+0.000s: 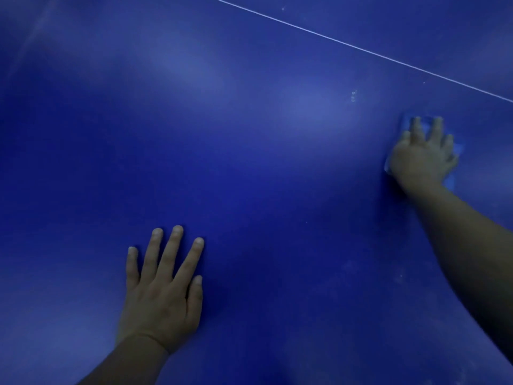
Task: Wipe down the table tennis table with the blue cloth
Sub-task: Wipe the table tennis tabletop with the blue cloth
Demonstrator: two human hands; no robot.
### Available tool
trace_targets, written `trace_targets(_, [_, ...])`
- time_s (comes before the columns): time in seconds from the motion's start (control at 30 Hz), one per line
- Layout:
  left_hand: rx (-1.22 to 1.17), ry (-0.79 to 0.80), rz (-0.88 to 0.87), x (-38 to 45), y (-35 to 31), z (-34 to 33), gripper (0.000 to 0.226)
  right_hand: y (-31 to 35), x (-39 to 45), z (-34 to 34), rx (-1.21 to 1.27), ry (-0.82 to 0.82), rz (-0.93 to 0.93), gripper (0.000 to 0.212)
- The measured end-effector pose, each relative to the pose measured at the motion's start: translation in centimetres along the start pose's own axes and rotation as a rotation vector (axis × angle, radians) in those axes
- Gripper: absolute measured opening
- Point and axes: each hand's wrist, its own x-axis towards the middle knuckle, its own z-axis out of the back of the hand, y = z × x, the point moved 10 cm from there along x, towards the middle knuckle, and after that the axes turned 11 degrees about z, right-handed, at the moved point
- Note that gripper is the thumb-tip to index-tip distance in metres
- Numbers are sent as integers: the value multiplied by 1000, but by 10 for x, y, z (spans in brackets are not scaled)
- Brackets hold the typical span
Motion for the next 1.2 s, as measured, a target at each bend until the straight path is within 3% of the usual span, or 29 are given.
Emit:
trace_targets(0.07, [-4,11,-5,1,1,0,59,4,-18,-2,40,1,-98,53])
trace_targets(0.1, [-3,15,-1,0,1,-1,59,31,-30,-6,21,-4,-6,52])
trace_targets(0.23, [-9,34,12,0,1,-2,59,175,-123,-35,-48,64,849,51])
trace_targets(0.27, [-2,38,10,1,2,-3,59,180,-129,-36,-69,63,945,51])
trace_targets(0.3, [2,41,9,1,2,-4,60,166,-115,-32,-79,49,885,51])
trace_targets(0.4, [-4,42,12,1,3,-6,61,74,-60,-16,-44,28,308,53])
trace_targets(0.47, [-2,44,5,1,2,-7,61,60,-59,-15,-1,34,143,52])
trace_targets(0.5, [-1,46,5,1,2,-7,61,80,-64,-16,-22,18,186,52])
trace_targets(0.67, [2,45,2,1,1,-5,60,262,-86,-34,-12,19,765,52])
trace_targets(0.73, [2,35,6,2,1,-5,57,307,-68,-39,-6,49,887,51])
trace_targets(0.83, [-6,55,6,3,2,-5,60,270,11,-37,-106,45,772,54])
trace_targets(0.97, [-6,60,-7,2,3,-6,59,83,82,-9,-48,7,143,53])
trace_targets(1.03, [-1,77,-7,3,4,-6,59,46,68,-4,27,31,-63,53])
trace_targets(1.1, [8,81,-6,2,6,-7,59,80,50,-6,14,20,19,53])
trace_targets(1.2, [12,81,-1,3,4,-7,60,199,6,-22,-28,18,524,53])
